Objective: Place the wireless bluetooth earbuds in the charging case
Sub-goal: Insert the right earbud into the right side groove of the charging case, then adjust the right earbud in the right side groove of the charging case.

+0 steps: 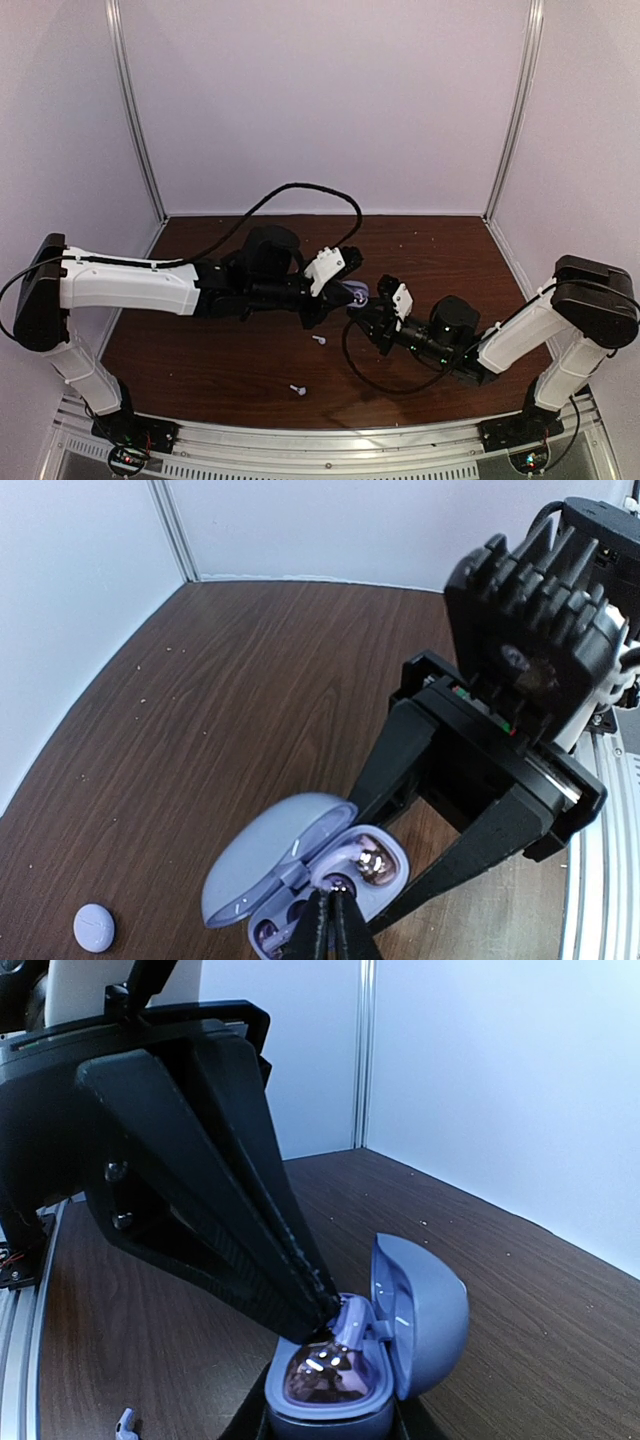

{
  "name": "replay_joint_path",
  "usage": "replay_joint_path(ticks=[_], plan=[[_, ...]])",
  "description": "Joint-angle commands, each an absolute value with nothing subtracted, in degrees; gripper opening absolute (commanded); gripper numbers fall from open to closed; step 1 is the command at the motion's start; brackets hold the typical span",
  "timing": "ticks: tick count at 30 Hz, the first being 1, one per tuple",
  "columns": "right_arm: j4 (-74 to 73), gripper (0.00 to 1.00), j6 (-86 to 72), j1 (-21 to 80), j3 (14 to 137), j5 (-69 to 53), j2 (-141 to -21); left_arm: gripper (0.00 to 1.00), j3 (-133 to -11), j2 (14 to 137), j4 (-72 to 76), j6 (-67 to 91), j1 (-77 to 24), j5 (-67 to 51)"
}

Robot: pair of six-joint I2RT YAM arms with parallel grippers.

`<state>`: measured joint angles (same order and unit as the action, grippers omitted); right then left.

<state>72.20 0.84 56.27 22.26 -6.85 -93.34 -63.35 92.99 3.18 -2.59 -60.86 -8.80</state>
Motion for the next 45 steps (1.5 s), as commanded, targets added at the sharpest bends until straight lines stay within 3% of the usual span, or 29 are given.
replay_joint_path(ticks=[1, 5, 16, 29, 37, 45], plan=[[75.12, 0.00, 0.00, 56.12, 23.42, -7.73, -93.79, 0.08, -64.96, 93.46, 3.87, -2.90, -61.26, -8.72], [75.21, 0.00, 0.00, 56.10, 23.33, -7.61, -93.87, 0.14, -64.82, 92.99, 3.87, -2.72, -61.24, -9.21], [74.16, 0.00, 0.41, 55.90, 23.50, -9.87, -93.43, 0.17, -61.48, 85.13, 2.89, -7.61, -61.30, -9.24], [72.74, 0.00, 0.26, 55.87, 24.81, -15.68, -94.32, 0.18, -64.76, 87.85, 0.40, -11.87, -61.35, -9.84], [71.85, 0.00, 0.00, 55.89, 25.37, -15.55, -94.48, 0.08, -65.37, 88.94, 0.26, -13.06, -61.99, -10.73], [71.89, 0.00, 0.00, 55.84, 25.49, -15.52, -94.46, 0.06, -65.74, 90.44, -1.30, -13.45, -63.01, -10.78]])
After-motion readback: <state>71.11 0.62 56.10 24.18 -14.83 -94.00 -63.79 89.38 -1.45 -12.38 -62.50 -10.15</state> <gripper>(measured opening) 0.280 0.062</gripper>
